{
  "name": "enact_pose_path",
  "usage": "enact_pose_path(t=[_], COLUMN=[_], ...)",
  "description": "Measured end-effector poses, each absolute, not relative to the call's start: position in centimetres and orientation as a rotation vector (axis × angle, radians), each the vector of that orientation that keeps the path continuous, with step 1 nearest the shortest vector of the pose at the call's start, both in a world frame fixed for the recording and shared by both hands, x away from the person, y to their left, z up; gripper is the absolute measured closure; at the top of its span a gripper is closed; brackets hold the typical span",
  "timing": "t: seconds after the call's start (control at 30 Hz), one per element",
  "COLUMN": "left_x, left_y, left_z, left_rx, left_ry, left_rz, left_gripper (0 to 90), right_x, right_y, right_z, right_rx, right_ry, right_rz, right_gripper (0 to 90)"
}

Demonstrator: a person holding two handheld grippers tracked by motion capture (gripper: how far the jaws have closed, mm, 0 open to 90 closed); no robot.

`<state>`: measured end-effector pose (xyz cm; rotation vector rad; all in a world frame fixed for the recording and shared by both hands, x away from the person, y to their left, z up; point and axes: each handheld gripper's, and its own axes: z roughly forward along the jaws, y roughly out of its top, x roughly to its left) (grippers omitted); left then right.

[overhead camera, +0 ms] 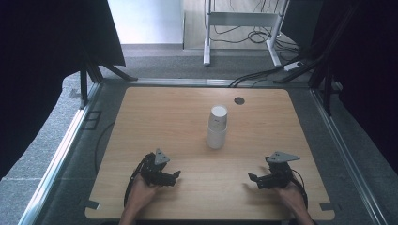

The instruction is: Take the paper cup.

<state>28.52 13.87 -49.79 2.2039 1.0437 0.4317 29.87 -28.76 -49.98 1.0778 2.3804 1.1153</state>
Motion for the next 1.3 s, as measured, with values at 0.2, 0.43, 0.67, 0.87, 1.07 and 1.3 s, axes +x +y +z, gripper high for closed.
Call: enact_pose_path(t=[0.2,0.43,0.67,0.87,1.07,1.3], left_x=[28.4,28.4,28.5,28.5,28.7,29.1], left_y=[14.1,14.1,13.9,13.9,13.9,13.7], left_z=[-49.8,-49.9,-49.9,-49.7,-49.3,-49.2], left_rx=[2.212,2.214,2.213,2.204,2.188,2.202], left_ry=[1.045,1.039,1.047,1.025,1.020,1.029], left_rz=[0.431,0.426,0.411,0.401,0.376,0.359], left_gripper=[11.0,11.0,11.0,11.0,11.0,11.0], right_x=[29.9,29.9,29.9,29.9,30.0,30.3], right_y=[-28.7,-28.7,-28.7,-28.6,-28.2,-27.9], right_z=[-50.0,-50.0,-49.9,-49.7,-49.4,-48.9], right_rx=[1.071,1.071,1.093,1.088,1.064,1.049], right_ry=[2.390,2.394,2.401,2.404,2.414,2.431], right_rz=[1.119,1.119,1.135,1.147,1.135,1.137], right_gripper=[0.0,0.0,0.0,0.0,0.0,0.0])
